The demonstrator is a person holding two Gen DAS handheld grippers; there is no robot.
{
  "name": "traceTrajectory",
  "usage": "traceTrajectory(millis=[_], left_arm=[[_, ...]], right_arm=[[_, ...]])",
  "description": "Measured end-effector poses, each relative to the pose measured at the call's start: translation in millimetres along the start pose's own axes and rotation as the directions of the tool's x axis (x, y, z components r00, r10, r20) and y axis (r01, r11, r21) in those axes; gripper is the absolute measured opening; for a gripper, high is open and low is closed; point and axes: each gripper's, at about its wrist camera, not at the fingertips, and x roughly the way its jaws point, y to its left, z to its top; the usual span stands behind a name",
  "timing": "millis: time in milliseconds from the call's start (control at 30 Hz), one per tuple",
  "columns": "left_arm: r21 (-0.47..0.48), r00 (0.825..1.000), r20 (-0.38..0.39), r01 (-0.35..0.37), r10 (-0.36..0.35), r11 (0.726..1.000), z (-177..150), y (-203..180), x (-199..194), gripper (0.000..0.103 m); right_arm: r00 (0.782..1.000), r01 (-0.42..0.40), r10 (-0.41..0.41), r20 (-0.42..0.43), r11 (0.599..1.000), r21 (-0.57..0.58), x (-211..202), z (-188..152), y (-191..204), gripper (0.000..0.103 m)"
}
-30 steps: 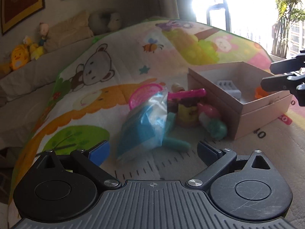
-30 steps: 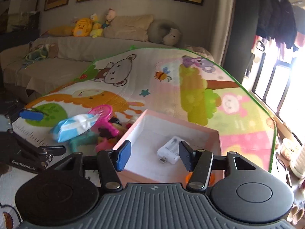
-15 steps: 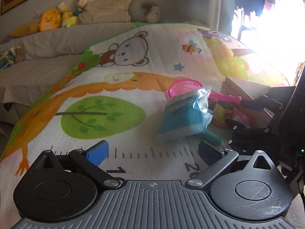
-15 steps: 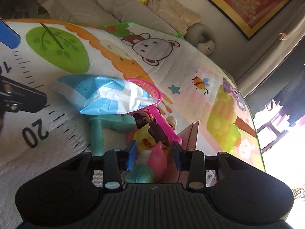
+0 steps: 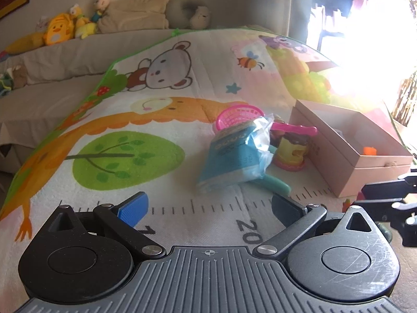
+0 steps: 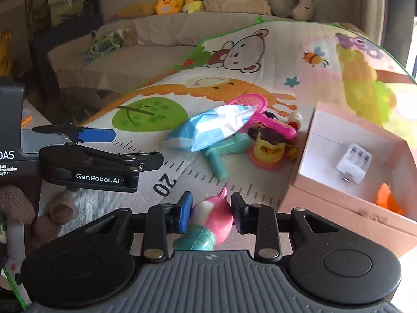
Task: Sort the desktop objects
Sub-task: 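Lower the orange cup and white charger into the pink box, opening both tools, then grasp the pink pig figure by its teal base with the right tool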
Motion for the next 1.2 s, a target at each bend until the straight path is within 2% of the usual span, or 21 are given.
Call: traceTrajectory(millis=[100, 167, 200, 300, 367, 400, 467, 533, 600, 700, 800, 933, 1000, 1067, 1100, 1200], left_arm=[[0.039, 1.0, -0.003, 0.023, -0.023, 0.999, -0.3, -13.8, -1.0, 0.103], [0.054, 1.0, -0.011, 0.03, -0.029, 0.998, -0.8, -20.6, 0.2, 0.103], [0.062, 0.999, -0.017, 0.034, -0.033, 0.997, -1.0, -24.2, 1.9, 0.103], [0.086, 0.997, -0.027, 0.077, -0.075, 0.993, 0.1, -35.5, 5.8, 0.103], [0.123, 0.99, -0.029, 0.141, -0.139, 0.982, 1.6, -44.6, 6.0, 0.103], [0.154, 0.981, -0.035, 0.195, -0.192, 0.969, 2.1, -50.5, 6.4, 0.103], [0.202, 0.96, -0.059, 0.28, -0.273, 0.939, 3.0, -61.5, 10.6, 0.103], [0.22, 0.955, -0.084, 0.296, -0.285, 0.929, 5.2, -69.2, 21.2, 0.103], [0.215, 0.961, -0.105, 0.275, -0.258, 0.937, 9.6, -70.5, 36.2, 0.103], [0.184, 0.97, -0.12, 0.232, -0.212, 0.955, 16.8, -64.4, 56.0, 0.103], [0.168, 0.976, -0.125, 0.198, -0.179, 0.966, 24.6, -60.0, 72.2, 0.103], [0.14, 0.986, -0.13, 0.122, -0.104, 0.983, 33.3, -57.9, 90.7, 0.103], [0.117, 0.984, -0.145, 0.121, -0.103, 0.986, 34.8, -55.2, 93.6, 0.096], [0.121, 0.981, -0.163, 0.129, -0.108, 0.984, 33.0, -55.5, 91.8, 0.065], [0.137, 0.983, -0.157, 0.117, -0.095, 0.984, 31.6, -56.6, 89.4, 0.063], [0.165, 0.984, -0.149, 0.124, -0.1, 0.978, 26.6, -56.5, 78.0, 0.05]], right_arm=[[0.996, 0.075, -0.079, 0.049, 0.993, 0.092, -22.6, -9.2, -34.3, 0.043], [0.988, 0.101, -0.119, 0.097, 0.98, 0.174, -40.3, -10.8, -62.4, 0.043], [0.98, 0.138, -0.164, 0.111, 0.968, 0.208, -46.0, -10.7, -76.4, 0.043], [0.939, 0.287, -0.332, 0.092, 0.902, 0.324, -45.2, -10.5, -119.7, 0.043], [0.919, 0.343, -0.391, 0.05, 0.856, 0.388, -35.5, -10.8, -149.2, 0.043], [0.913, 0.358, -0.406, 0.033, 0.838, 0.412, -30.2, -12.0, -161.6, 0.043], [0.92, 0.346, -0.393, 0.01, 0.822, 0.451, -17.7, -13.0, -180.5, 0.044], [0.935, 0.31, -0.353, -0.007, 0.812, 0.495, -5.8, -12.9, -191.7, 0.045], [0.943, 0.291, -0.334, -0.011, 0.806, 0.516, 4.5, -10.4, -192.0, 0.056], [0.947, 0.276, -0.322, 0.009, 0.824, 0.495, 11.9, -4.4, -178.6, 0.062], [0.974, 0.168, -0.218, 0.055, 0.871, 0.462, 8.2, -4.2, -167.5, 0.062], [0.973, 0.152, -0.208, 0.102, 0.905, 0.397, -15.1, -6.0, -149.1, 0.062], [0.977, 0.126, -0.179, 0.114, 0.923, 0.364, -29.9, -13.8, -139.4, 0.062], [0.986, 0.085, -0.125, 0.107, 0.944, 0.319, -41.2, -24.6, -126.3, 0.065], [0.99, 0.071, -0.103, 0.097, 0.953, 0.294, -45.4, -30.8, -118.4, 0.068], [0.997, 0.048, -0.061, 0.056, 0.978, 0.204, -50.4, -49.0, -89.0, 0.069]])
